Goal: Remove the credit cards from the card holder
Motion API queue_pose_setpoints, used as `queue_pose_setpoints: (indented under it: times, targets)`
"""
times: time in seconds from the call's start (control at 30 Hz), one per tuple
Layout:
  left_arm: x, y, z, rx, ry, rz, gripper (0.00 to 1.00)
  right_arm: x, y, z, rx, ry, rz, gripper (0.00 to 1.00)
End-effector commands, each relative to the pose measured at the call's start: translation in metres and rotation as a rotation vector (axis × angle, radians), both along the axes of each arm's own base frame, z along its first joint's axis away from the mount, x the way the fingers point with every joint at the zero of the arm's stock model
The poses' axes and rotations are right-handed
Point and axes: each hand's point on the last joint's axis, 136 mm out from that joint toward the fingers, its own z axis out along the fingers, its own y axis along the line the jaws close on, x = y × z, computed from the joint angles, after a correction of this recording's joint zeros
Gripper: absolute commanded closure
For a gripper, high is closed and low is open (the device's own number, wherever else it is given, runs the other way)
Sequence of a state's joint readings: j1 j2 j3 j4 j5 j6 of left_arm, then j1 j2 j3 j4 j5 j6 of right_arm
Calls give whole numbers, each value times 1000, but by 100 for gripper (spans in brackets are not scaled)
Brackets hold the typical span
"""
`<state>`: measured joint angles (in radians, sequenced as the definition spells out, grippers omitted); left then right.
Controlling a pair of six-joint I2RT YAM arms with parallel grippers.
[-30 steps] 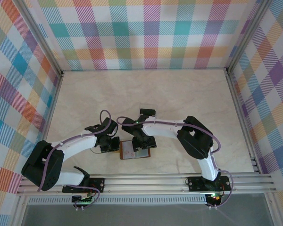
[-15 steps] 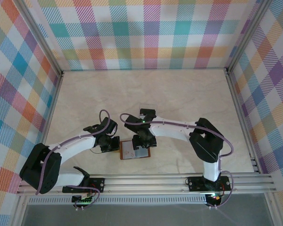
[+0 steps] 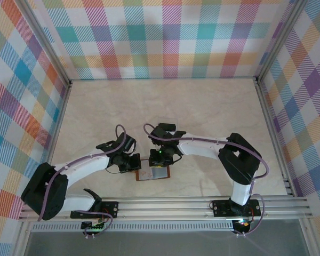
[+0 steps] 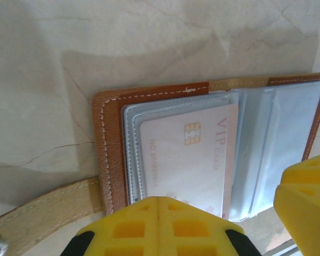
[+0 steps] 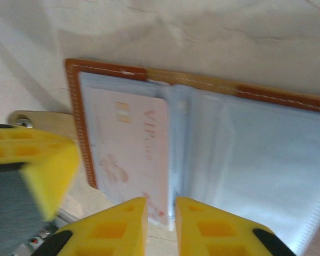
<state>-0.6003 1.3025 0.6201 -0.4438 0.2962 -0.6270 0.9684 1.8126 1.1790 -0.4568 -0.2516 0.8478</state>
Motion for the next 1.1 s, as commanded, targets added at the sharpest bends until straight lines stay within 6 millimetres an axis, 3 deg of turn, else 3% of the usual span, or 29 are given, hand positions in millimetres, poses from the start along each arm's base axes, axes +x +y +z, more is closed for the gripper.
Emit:
queue_pose_setpoints:
  times: [0.0,0.23,0.5,1.07]
  targets:
    - [3,-14,3,-41,9,-8,96,0,20,0,98,34,16,79]
    - [0,-9,-11,14,38,-17,96,-2,23,-16,89,76,21,79]
    - [-3,4,-17,86,39,-30,96,-1,8,-30,-3,68,5,76]
    - [-4,10,-13,110,31,-26,96,1,-2,-22,-44,31,6,72]
